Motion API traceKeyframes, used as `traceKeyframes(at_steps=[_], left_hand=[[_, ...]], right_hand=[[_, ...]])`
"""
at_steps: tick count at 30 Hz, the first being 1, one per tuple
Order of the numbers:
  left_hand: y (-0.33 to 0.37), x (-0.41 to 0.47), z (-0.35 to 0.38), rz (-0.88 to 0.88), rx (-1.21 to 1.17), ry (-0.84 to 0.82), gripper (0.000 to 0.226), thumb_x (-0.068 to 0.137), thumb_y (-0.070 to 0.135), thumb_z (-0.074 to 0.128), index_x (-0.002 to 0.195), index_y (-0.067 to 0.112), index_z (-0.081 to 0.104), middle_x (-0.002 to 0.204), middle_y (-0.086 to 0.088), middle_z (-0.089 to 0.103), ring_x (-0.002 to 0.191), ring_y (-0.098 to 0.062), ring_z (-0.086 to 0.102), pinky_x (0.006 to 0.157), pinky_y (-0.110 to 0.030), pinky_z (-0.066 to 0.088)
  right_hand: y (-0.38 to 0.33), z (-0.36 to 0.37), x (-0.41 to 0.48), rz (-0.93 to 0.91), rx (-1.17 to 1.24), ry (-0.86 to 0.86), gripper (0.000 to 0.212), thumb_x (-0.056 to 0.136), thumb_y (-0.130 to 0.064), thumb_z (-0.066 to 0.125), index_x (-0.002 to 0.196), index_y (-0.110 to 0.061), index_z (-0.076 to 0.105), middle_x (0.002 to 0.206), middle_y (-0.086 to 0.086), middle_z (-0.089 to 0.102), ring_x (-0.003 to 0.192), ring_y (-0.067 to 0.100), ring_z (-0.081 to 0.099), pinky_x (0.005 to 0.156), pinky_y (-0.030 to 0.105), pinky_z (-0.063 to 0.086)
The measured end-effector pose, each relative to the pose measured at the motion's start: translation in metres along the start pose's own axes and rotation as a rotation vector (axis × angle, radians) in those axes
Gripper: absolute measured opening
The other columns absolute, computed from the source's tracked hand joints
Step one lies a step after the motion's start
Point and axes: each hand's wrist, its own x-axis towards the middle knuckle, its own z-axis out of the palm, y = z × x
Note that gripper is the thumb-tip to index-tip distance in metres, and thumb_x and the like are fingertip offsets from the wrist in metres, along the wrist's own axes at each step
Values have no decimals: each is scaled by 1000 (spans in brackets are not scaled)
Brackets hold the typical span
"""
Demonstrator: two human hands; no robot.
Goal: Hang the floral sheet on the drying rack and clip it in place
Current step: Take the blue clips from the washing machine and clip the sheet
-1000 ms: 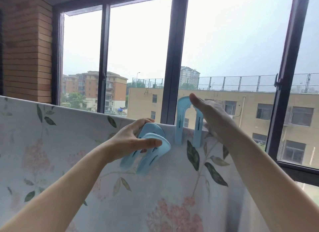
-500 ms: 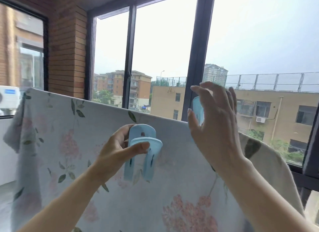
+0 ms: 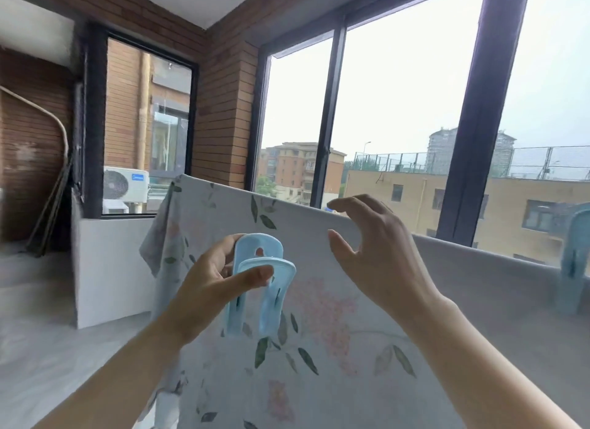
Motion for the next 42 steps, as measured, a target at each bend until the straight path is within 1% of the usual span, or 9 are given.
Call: traceKeyframes(at_steps=[3,8,14,18,23,27,32,36,42], left_hand=[[-11,6,-56,-4,25,11,62,61,56,72,117,36,57,108,5,69,100,-17,67,88,-36,56],[-35,20,-146,-27,25,65,68,60,51,76,121,34,53,109,1,69,97,-20,68,93,-46,53],[-73,52,-226,-51,27,80,73,58,55,80,122,32,53,114,-1,68,104,-25,65,94,-52,51],[-101,84,-261,-50,47,80,72,60,52,78,123,30,51,115,-1,68,102,-25,66,93,-49,52],[-139,131,-292,-47,42,87,72,59,48,78,122,27,52,114,-2,68,103,-24,65,91,-43,54],[-166,172,-322,-61,47,86,84,52,53,84,123,25,52,115,-2,68,103,-21,66,85,-34,55],[-204,218,-363,-67,20,71,81,52,50,84,122,23,53,113,-3,69,98,-19,68,75,-25,55],[-237,260,-403,-48,34,37,76,55,48,79,122,26,53,112,1,69,100,-16,67,77,-23,54],[-283,329,-458,-47,19,-116,79,54,53,80,123,28,51,112,6,70,102,-14,67,80,-26,56]], right_hand=[[-33,43,26,13,47,-25,32,87,-22,65,119,-17,63,115,-3,64,104,15,59,85,21,42],[-79,117,65,33,107,-72,32,88,-28,63,119,-22,62,117,-6,63,104,13,59,88,28,48],[-101,192,112,35,90,-126,35,89,-30,63,123,-21,62,120,-8,62,106,10,56,84,16,35],[-100,240,145,22,88,-154,35,89,-31,62,123,-21,61,122,-7,61,111,12,57,90,21,40],[-77,303,187,37,87,-171,35,89,-31,60,124,-24,59,122,-7,62,109,11,58,83,20,41],[-57,356,229,63,89,-194,36,89,-30,61,124,-21,59,122,-4,61,108,14,59,83,21,41],[-48,423,272,106,71,-230,37,89,-28,62,124,-17,59,123,1,62,107,19,59,82,25,41],[-42,473,300,171,12,-222,37,89,-27,62,124,-16,59,122,3,62,103,20,58,76,23,36],[-42,535,338,314,-119,-151,53,90,-29,61,138,-12,46,134,9,52,113,27,59,91,38,49]])
